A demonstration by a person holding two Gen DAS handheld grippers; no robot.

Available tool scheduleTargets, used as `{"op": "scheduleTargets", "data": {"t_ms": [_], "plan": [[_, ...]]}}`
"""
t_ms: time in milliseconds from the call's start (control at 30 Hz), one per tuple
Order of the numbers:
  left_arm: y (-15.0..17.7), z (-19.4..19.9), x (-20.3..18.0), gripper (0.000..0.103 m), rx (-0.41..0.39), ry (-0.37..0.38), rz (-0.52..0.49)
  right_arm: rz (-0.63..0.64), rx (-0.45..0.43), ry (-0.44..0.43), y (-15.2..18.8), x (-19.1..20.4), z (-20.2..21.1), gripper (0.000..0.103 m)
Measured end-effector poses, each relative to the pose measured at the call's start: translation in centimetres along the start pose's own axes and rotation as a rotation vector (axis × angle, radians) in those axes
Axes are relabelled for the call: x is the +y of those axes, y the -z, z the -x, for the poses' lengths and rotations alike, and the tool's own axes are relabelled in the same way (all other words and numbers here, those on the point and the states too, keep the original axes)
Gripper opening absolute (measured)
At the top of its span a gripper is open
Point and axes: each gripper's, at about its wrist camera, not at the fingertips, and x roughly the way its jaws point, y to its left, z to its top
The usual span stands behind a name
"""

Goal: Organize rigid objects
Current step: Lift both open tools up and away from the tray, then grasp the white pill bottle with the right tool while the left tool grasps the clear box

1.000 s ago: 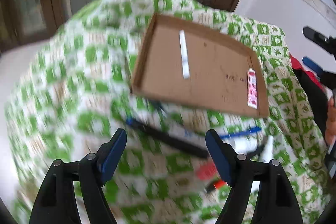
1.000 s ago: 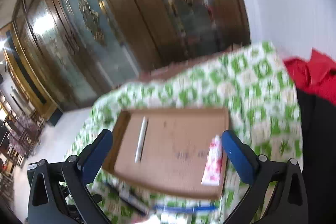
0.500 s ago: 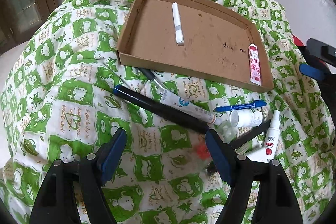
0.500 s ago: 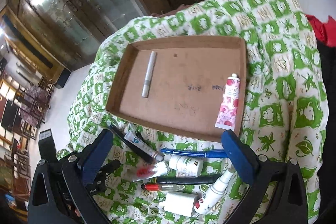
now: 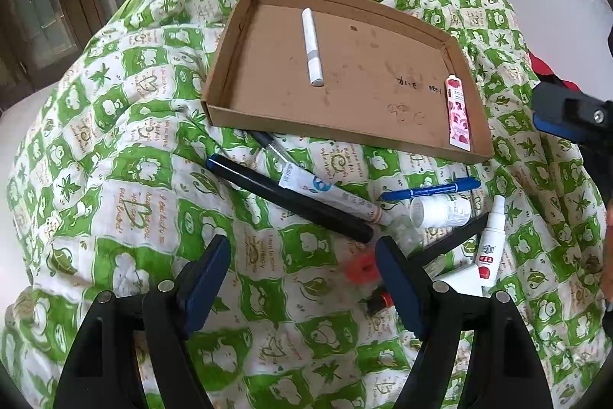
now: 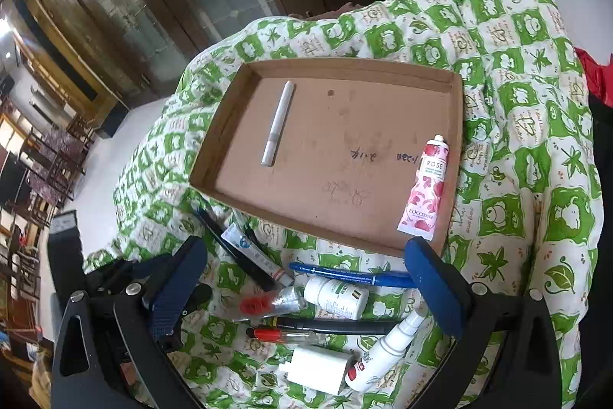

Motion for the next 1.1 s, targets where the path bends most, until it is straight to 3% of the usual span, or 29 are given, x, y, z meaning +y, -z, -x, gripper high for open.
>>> {"op": "scheduleTargets", "data": {"t_ms": [367,567,733,867,933,1100], "plan": [[0.7,1.7,0.0,0.081,0.005,-0.085,-0.039,0.035,-0.005,0.030,0.2,0.3,0.1,0.103],[0.4,2.7,0.4,0.081,-0.015,-0.076,-0.032,0.047,0.000,0.010,0.3,0.5,0.4,0.103],[0.6,0.8,0.5,0.081,0.009,-0.049,0.011,0.037,0.045,-0.008,0.6,-0.1,-0.5,0.103],[1.1,-0.6,-0.3,0.081,0.049,-0.044,-0.020,-0.037,0.126,-0.053,0.8,-1.6,-2.1,0.103],[1.4,-0.6,-0.9,0.081,0.048,-0.040,-0.052,-0.071,0.159,-0.068,1.0,-2.3,-2.6,0.099],[1.0,-1.8,-2.7,0.081,0.078,-0.013,-0.139,-0.162,0.301,-0.083,1.6,-3.8,-4.8,0.071]]}}
